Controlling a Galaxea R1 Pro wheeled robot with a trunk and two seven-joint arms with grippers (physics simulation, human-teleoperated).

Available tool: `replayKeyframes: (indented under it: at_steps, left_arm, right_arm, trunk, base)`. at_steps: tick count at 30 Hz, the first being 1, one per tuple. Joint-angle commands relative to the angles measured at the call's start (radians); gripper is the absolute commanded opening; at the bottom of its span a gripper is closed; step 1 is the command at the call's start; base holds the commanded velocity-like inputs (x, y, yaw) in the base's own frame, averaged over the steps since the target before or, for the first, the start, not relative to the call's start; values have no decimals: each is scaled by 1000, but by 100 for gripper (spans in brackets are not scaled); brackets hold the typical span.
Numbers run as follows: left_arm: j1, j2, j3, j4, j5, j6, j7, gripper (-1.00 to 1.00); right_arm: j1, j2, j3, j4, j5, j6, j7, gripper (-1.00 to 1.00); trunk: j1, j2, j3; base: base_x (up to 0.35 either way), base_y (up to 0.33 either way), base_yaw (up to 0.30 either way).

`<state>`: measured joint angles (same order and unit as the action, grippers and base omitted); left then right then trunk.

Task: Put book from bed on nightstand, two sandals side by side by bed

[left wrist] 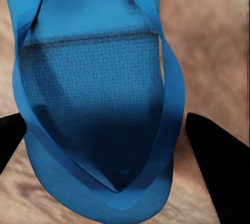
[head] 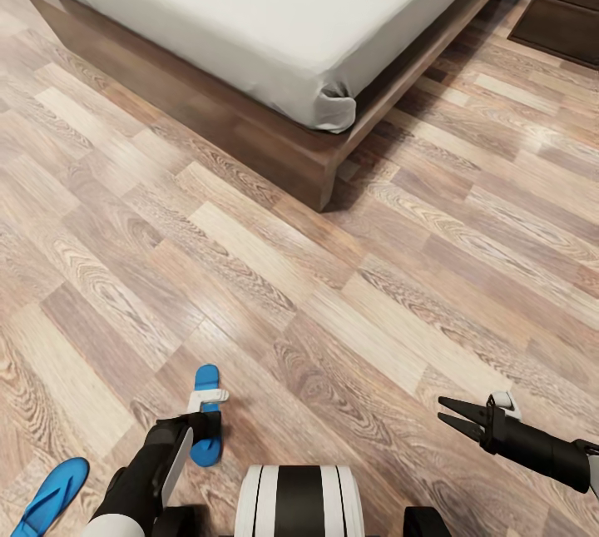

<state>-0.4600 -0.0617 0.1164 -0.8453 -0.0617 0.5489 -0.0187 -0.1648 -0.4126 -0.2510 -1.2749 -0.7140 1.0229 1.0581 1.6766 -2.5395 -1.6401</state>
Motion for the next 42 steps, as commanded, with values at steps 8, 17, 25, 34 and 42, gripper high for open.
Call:
replayKeyframes:
  at_steps: [8,17,25,34,42]
  left_arm:
    - [0,-1,2,-2,-7,5,-3,-100]
    - [0,-1,2,-2,-7,5,-3,-100]
    - [0,-1,2,-2,-7,5,-3,-100]
    - [0,-1,3,-2,-7,6,-9,-100]
    - [0,4,9,-2,-3,8,-14,-100]
  right_arm:
    - [0,0,-1,0,2,3,4,100]
    - [0,0,-1,0,2,3,4,100]
    - [0,0,-1,0,2,3,4,100]
    - [0,0,-1,0,2,3,4,100]
    - [0,0,-1,0,3,3,2,100]
  trunk:
    - [-4,2,31]
    - [-8,4,65]
    - [-11,6,96]
    - [-15,8,131]
    - [-19,10,162]
  base:
    - [0,0,0]
    - [0,0,0]
    - [0,0,0]
    - [0,0,0]
    - [0,0,0]
